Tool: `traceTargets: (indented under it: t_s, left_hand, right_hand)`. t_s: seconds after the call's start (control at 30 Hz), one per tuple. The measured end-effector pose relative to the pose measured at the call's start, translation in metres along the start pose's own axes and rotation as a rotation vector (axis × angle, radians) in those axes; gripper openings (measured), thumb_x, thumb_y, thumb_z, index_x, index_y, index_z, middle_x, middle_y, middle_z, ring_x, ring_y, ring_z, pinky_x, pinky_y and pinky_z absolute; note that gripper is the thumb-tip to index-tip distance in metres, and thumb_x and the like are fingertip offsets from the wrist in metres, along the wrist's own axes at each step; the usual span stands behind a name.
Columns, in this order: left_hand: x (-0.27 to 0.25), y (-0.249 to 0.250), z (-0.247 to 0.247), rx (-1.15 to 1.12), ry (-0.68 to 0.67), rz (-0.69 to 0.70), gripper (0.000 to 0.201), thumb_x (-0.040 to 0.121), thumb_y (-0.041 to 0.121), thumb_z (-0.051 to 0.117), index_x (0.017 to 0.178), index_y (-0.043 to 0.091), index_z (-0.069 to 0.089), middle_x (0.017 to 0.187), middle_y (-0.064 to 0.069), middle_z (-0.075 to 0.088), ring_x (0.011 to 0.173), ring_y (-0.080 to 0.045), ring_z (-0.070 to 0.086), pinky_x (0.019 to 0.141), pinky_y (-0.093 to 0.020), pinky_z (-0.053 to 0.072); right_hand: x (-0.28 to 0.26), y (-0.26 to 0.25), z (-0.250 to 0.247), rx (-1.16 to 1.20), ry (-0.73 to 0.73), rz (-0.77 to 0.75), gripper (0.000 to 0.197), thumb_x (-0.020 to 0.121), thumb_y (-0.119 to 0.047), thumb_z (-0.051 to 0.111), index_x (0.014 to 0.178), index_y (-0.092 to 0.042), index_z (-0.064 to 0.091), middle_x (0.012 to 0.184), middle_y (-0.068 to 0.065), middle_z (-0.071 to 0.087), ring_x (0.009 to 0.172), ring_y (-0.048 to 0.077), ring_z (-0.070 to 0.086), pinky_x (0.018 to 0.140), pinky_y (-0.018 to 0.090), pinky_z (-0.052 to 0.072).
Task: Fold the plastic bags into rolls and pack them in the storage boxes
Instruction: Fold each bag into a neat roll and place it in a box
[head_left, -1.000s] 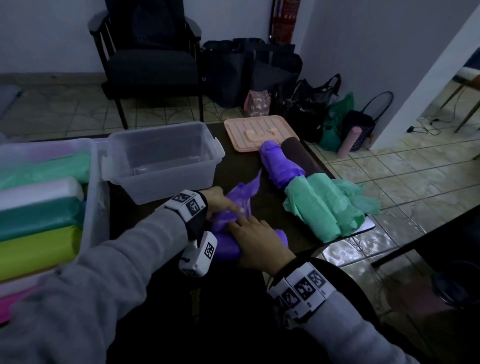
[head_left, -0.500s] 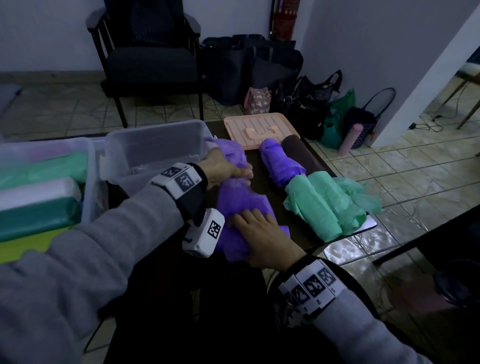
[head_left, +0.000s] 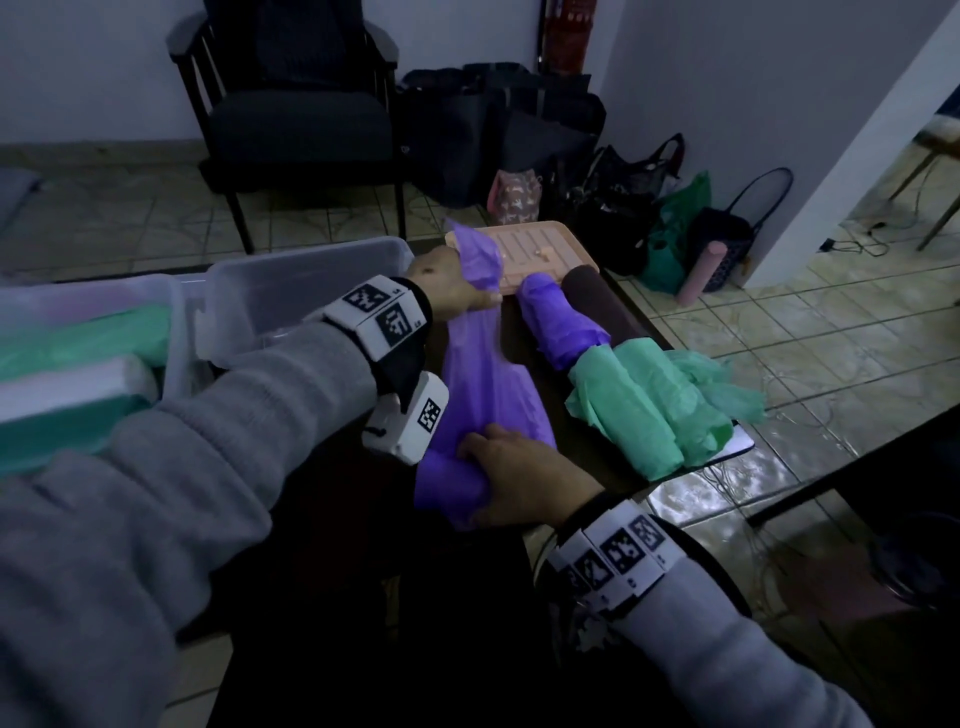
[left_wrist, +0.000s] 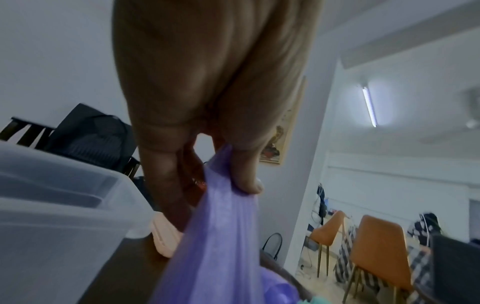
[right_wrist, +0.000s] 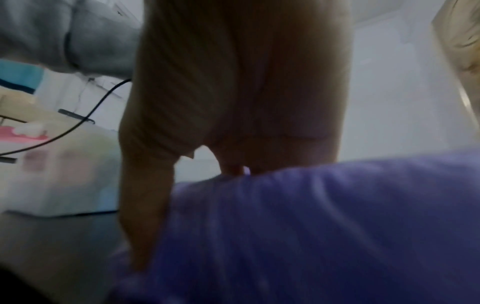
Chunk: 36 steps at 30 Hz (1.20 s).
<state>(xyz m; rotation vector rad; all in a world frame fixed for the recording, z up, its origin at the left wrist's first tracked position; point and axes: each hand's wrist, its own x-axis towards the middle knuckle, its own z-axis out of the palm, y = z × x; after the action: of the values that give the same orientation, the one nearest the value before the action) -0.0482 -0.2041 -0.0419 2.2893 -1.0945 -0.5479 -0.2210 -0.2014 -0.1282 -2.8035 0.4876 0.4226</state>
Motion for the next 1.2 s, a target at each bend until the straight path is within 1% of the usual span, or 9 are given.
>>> traceTargets:
  t_s: [0.17,0.3,0.37,0.53,0.67,0.8,0.9,1.03,1.2]
  left_hand:
    - [0.003,0.008,-0.014,-0.254,0.136,0.007,0.048,0.078,0.028,0.075,0.109,-0.004,0.059,0.108,-0.018,0.063,0.100,-0.030,0.062,0.085,-0.047,0.053]
    - [0.003,0.019,-0.030,-0.293,0.296,0.067,0.035,0.073,0.022,0.080,0.099,0.003,0.066,0.092,-0.006,0.061,0.091,-0.021,0.062,0.081,-0.034,0.054]
    - [0.001,0.024,-0.033,-0.290,0.225,0.062,0.038,0.075,0.023,0.078,0.104,0.004,0.065,0.098,-0.003,0.062,0.094,-0.020,0.061,0.082,-0.031,0.052]
    - [-0.013,0.029,-0.028,0.010,-0.244,-0.075,0.046,0.082,0.032,0.070,0.115,0.002,0.055,0.109,-0.011,0.058,0.089,-0.033,0.064,0.082,-0.043,0.053]
    - [-0.026,0.021,-0.009,0.249,-0.158,-0.009,0.043,0.088,0.024,0.064,0.115,-0.008,0.056,0.112,-0.021,0.063,0.105,-0.031,0.063,0.089,-0.037,0.052]
    - [-0.042,-0.010,0.031,0.309,-0.293,-0.171,0.052,0.093,0.029,0.057,0.130,-0.005,0.044,0.133,-0.018,0.051,0.123,-0.029,0.052,0.095,-0.032,0.043]
    - [-0.037,-0.038,0.054,0.175,-0.324,-0.311,0.055,0.089,0.029,0.063,0.130,-0.001,0.042,0.131,-0.016,0.052,0.117,-0.028,0.056,0.094,-0.034,0.046]
    - [-0.035,-0.049,0.068,-0.119,-0.348,-0.428,0.033,0.080,0.026,0.074,0.094,0.002,0.057,0.081,-0.013,0.061,0.075,-0.024,0.058,0.076,-0.037,0.053]
    - [-0.032,-0.049,0.073,-0.252,-0.308,-0.444,0.040,0.077,0.014,0.076,0.106,-0.002,0.054,0.098,-0.013,0.060,0.093,-0.029,0.062,0.083,-0.042,0.054]
  right_hand:
    - [-0.002,-0.002,0.004,-0.100,0.065,-0.002,0.064,0.071,-0.034,0.073,0.126,-0.019,0.045,0.124,0.007,0.046,0.115,0.030,0.048,0.093,0.041,0.041]
    - [-0.001,0.001,0.005,-0.088,0.092,0.003,0.062,0.073,-0.029,0.070,0.127,-0.021,0.039,0.125,0.004,0.043,0.118,0.027,0.046,0.096,0.042,0.036]
    - [-0.001,0.005,0.004,-0.047,0.031,0.025,0.074,0.072,-0.036,0.072,0.135,-0.023,0.035,0.130,0.003,0.042,0.123,0.024,0.041,0.101,0.043,0.031]
    - [0.000,0.007,0.005,0.009,-0.006,0.048,0.074,0.076,-0.036,0.067,0.139,-0.022,0.032,0.134,0.006,0.040,0.129,0.025,0.036,0.105,0.041,0.029]
    - [0.003,0.010,0.004,0.082,-0.012,0.035,0.075,0.071,-0.037,0.074,0.135,-0.022,0.037,0.131,0.007,0.042,0.125,0.027,0.040,0.103,0.040,0.038]
    - [0.001,0.014,0.001,0.166,-0.029,0.087,0.084,0.069,-0.049,0.075,0.137,-0.019,0.035,0.134,0.007,0.041,0.128,0.026,0.036,0.106,0.039,0.035]
    - [-0.001,0.018,-0.002,0.135,-0.064,0.103,0.078,0.073,-0.045,0.073,0.136,-0.017,0.037,0.135,0.008,0.043,0.128,0.025,0.038,0.106,0.037,0.036]
    - [0.000,0.020,-0.002,0.103,-0.088,0.085,0.069,0.074,-0.038,0.072,0.132,-0.014,0.043,0.130,0.011,0.047,0.123,0.027,0.044,0.104,0.035,0.038]
    - [0.002,0.019,0.001,0.114,-0.038,0.070,0.070,0.067,-0.034,0.077,0.126,-0.017,0.045,0.125,0.009,0.052,0.116,0.027,0.052,0.095,0.034,0.044]
